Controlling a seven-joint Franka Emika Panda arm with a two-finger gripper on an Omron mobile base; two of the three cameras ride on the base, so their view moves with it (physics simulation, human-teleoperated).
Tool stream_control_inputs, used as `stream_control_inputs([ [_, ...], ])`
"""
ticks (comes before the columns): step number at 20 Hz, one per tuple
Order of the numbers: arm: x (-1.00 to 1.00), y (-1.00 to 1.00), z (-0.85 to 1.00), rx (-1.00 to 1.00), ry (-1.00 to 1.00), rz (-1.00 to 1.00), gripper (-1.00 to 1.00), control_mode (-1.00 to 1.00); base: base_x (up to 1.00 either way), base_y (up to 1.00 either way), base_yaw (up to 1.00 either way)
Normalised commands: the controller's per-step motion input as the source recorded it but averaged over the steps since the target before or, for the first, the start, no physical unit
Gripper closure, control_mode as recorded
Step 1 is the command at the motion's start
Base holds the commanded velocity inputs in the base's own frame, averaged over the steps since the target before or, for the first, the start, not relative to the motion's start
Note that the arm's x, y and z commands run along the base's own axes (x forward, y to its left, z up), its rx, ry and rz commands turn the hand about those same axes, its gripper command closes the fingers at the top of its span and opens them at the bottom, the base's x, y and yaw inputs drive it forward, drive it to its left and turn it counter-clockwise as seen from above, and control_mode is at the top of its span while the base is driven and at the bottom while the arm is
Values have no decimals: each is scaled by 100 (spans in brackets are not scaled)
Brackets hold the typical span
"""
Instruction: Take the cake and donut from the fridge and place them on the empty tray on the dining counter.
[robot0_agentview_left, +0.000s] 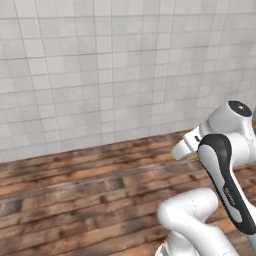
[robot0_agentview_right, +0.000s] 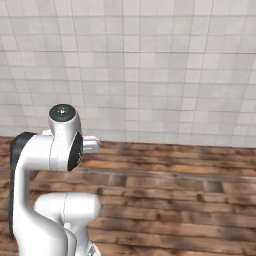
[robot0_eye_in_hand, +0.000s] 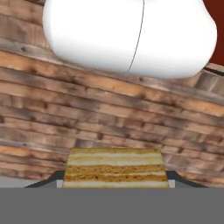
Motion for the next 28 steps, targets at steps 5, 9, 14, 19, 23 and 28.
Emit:
stream_control_inputs([
  [5,0,0,0,0,0,0,100,100,92,16,39],
  [9,0,0,0,0,0,0,100,100,85,24,44],
  [14,0,0,0,0,0,0,100,100,65,23,47],
  [19,0,0,0,0,0,0,100,100,40,35,51],
  [23,0,0,0,0,0,0,100,100,38,35,49],
  [28,0,0,0,0,0,0,100,100,51,32,38],
])
